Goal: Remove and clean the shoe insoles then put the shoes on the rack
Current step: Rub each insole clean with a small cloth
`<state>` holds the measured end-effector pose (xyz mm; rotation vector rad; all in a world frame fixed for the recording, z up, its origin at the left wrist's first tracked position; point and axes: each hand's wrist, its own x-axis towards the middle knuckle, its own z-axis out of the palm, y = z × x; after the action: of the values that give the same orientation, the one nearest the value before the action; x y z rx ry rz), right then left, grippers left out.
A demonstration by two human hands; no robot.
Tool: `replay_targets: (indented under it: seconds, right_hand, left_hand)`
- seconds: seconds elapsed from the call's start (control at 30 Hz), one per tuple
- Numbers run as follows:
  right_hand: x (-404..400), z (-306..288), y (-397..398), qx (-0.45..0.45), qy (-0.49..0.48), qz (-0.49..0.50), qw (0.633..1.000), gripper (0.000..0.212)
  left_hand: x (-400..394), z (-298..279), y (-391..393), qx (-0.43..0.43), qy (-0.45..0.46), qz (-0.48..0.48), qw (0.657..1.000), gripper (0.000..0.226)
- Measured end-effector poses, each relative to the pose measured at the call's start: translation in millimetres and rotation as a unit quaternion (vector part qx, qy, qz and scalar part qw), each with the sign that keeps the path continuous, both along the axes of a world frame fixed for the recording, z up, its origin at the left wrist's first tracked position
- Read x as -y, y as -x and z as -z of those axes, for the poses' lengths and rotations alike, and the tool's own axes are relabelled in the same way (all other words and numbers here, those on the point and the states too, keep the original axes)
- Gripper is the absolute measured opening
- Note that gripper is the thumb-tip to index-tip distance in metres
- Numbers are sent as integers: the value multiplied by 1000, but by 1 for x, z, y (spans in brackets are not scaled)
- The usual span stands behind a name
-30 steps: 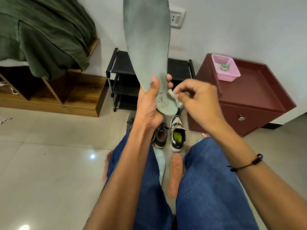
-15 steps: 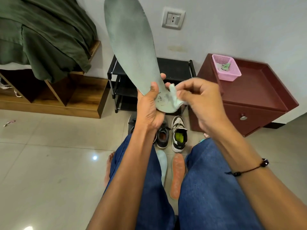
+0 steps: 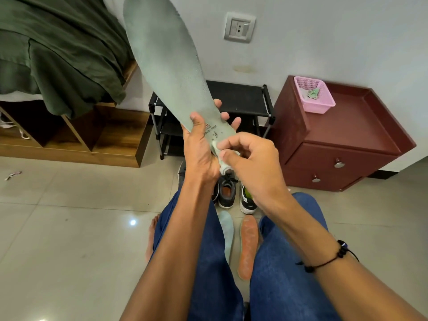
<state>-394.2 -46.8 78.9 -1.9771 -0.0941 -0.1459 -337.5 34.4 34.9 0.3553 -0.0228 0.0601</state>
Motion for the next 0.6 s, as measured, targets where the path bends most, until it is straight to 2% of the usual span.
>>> replay_targets:
  seconds: [0.07,0.13,0.23,0.3,0.37,0.5,0.6]
  right_hand:
    - [3,-4,-3,-31,-83,-15,996,25]
    - [11,-11,-11,-9,-105,-5,994,25]
    - [26,-20,-24,76,40,28,996,19]
    - [25,-17,-26,115,144,35,982,16]
    - [13,-6,-23,148,200,42,968,15]
    - [-7,5,-9,162,162,51,972,15]
    - [-11,-5,0,94,118,-9,988,14]
  left_hand:
    - [3,-1,2,0,-26,-2,1000,56]
    - [4,-3,2,1,-50,-10,999,57]
    - [3,-9,3,20,-75,-24,997,71]
    - [4,-9,3,30,-64,-22,997,75]
    - [5,-7,1,22,-47,-16,999,76]
    - [2,-4,1,25,-26,5,999,94]
    - [0,0,0,22,-16,-5,1000,87]
